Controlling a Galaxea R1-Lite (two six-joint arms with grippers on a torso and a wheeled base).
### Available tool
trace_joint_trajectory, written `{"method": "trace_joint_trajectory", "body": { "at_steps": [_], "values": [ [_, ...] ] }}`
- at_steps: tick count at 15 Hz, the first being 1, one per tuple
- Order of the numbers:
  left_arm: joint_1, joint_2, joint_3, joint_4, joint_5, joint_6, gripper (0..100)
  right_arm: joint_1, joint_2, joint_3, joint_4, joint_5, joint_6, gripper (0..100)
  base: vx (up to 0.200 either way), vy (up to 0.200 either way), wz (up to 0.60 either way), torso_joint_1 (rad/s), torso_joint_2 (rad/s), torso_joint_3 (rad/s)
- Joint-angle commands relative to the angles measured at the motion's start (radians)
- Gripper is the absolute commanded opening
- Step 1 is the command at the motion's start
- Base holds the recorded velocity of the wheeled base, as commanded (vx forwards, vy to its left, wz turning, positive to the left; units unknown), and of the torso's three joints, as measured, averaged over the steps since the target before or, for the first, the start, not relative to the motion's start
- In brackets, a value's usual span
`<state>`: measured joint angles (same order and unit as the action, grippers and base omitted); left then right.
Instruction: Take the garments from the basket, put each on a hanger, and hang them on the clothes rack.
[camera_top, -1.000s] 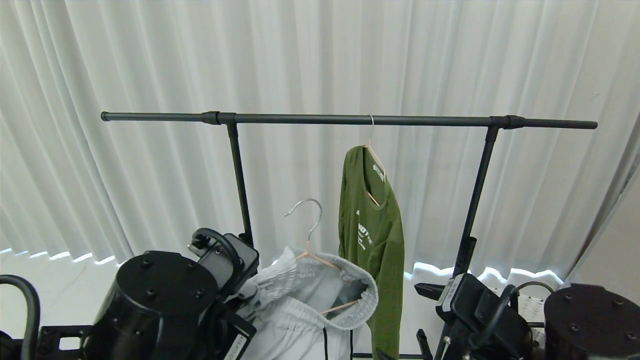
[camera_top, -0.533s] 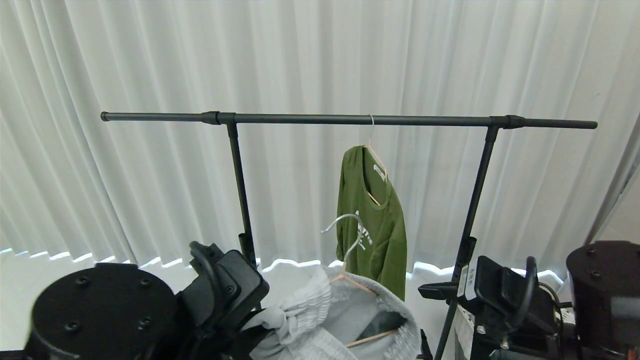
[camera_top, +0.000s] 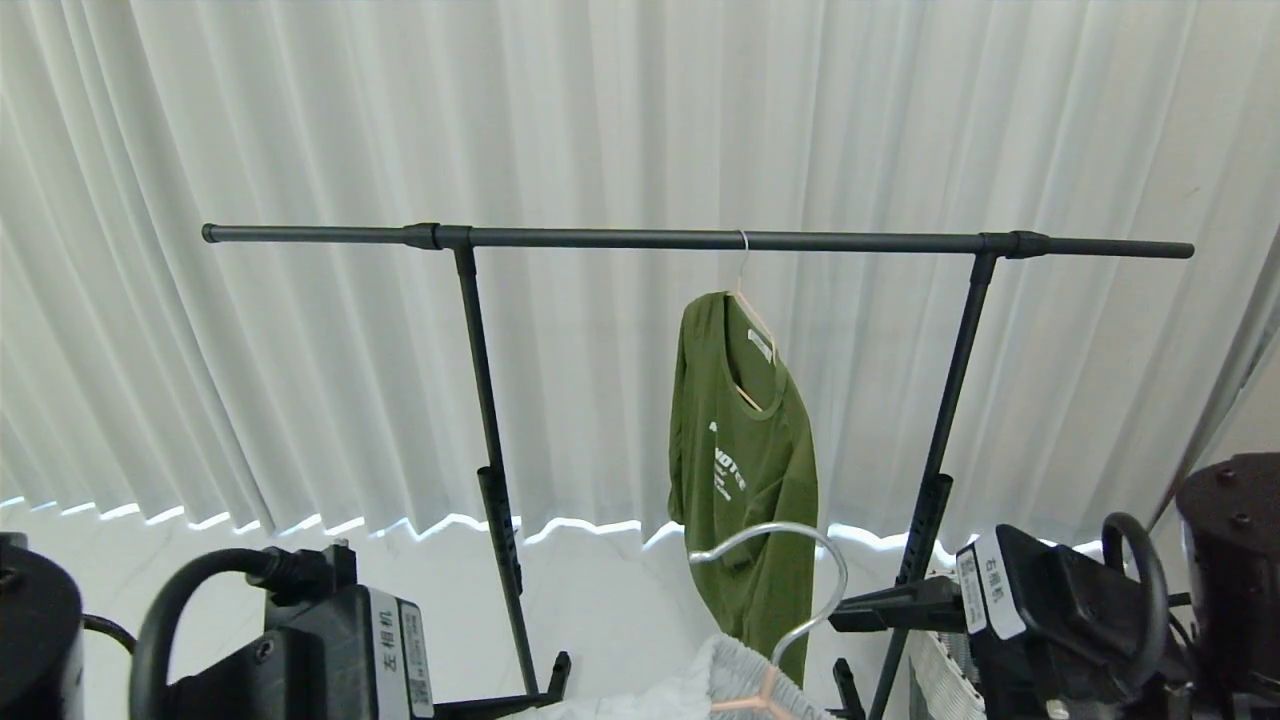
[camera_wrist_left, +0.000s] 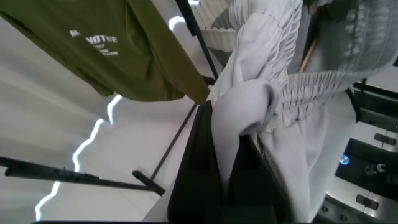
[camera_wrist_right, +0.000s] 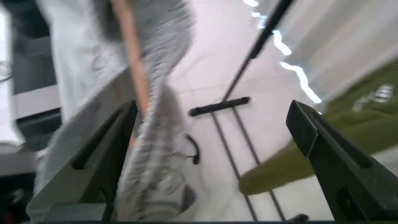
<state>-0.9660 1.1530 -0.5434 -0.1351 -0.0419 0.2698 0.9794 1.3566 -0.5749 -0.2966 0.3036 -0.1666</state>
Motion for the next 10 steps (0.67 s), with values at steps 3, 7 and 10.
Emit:
{"method": "trace_joint_trajectory", "body": {
  "at_steps": [3, 7, 10],
  "values": [
    [-0.002, -0.013, -0.003, -0.043, -0.001, 0.000, 0, 0.032, 0.030, 0.004, 0.002, 0.011, 0.001, 100, 0.000, 0.000, 0.00, 0.000, 0.00, 0.000],
    [-0.004, -0.015, -0.001, -0.057, -0.001, 0.000, 0, 0.032, 0.090, -0.014, -0.026, 0.015, 0.004, 100, 0.000, 0.000, 0.00, 0.000, 0.00, 0.000],
    [-0.004, -0.015, 0.000, -0.067, -0.001, 0.000, 0, 0.032, 0.090, -0.013, -0.029, 0.015, 0.006, 0, 0.000, 0.000, 0.00, 0.000, 0.00, 0.000]
  ]
}}
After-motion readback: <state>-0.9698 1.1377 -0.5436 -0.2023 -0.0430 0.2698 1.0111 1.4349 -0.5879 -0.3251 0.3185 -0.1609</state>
